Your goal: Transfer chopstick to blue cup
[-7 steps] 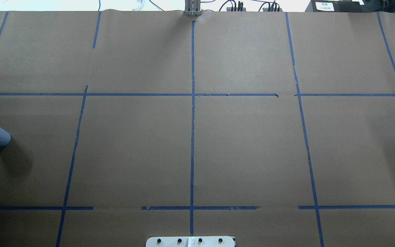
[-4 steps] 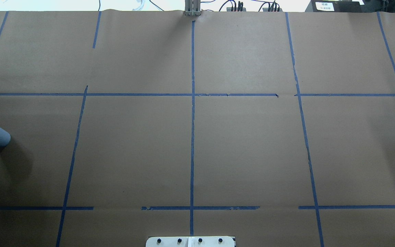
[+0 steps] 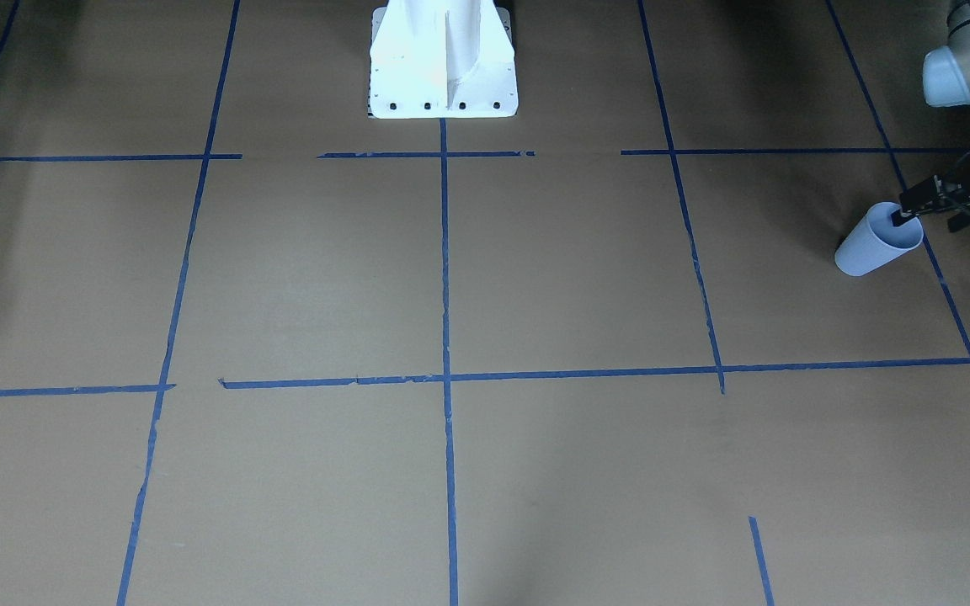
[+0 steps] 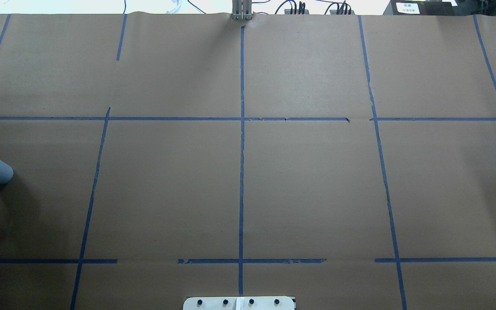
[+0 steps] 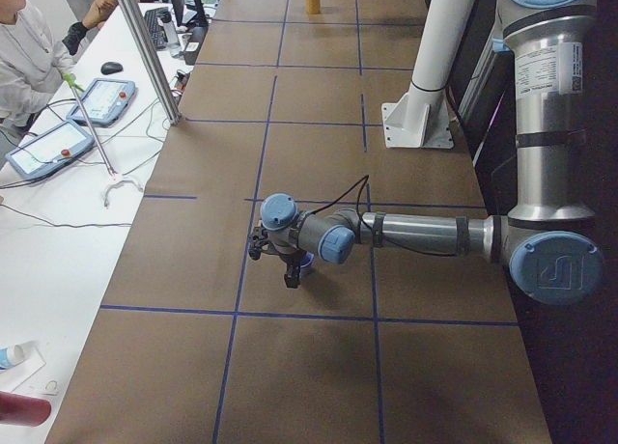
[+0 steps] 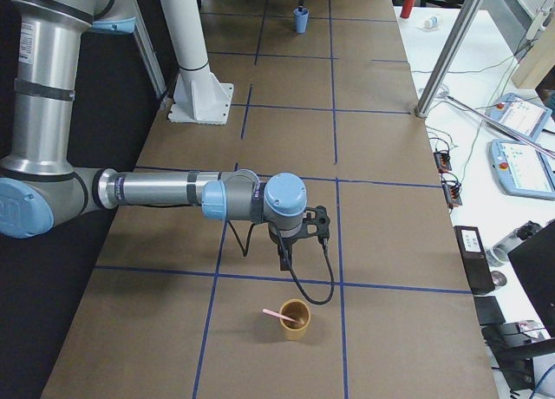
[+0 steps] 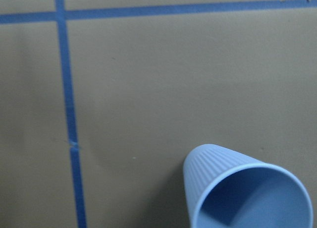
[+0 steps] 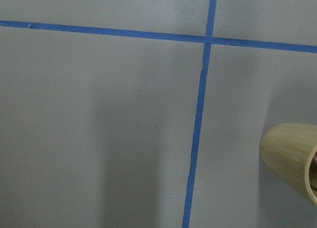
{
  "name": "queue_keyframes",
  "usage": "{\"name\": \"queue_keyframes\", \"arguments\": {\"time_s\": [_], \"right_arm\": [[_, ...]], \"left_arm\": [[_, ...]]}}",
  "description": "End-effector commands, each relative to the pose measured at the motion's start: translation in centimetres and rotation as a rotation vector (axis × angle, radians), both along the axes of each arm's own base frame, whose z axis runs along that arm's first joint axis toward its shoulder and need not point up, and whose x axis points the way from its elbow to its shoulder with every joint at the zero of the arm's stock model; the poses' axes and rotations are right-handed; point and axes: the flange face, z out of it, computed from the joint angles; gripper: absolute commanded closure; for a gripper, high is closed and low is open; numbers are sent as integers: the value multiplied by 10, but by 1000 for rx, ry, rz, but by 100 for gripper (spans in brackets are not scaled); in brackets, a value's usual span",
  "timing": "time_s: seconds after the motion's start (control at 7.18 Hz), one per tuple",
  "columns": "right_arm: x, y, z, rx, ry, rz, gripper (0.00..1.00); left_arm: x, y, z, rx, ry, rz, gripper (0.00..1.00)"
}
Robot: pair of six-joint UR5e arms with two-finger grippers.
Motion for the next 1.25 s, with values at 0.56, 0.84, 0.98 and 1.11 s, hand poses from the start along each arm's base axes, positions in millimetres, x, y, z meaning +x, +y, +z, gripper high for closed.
{"name": "queue_keyframes", "arguments": {"time_s": [0.56, 0.84, 0.98, 1.11], "right_arm": [[-1, -1, 0, -9, -9, 6, 0], [-1, -1, -1, -8, -15, 6, 0], [-1, -1, 0, -8, -16, 5, 0], [0, -1, -2, 5, -8, 1, 0]], "left_arm": [[43, -43, -95, -51, 99, -95, 100], [110, -41, -222, -109, 212, -117, 100], [196, -29, -307, -183, 262, -94, 100], [288, 2, -386, -260, 271, -130, 100]]}}
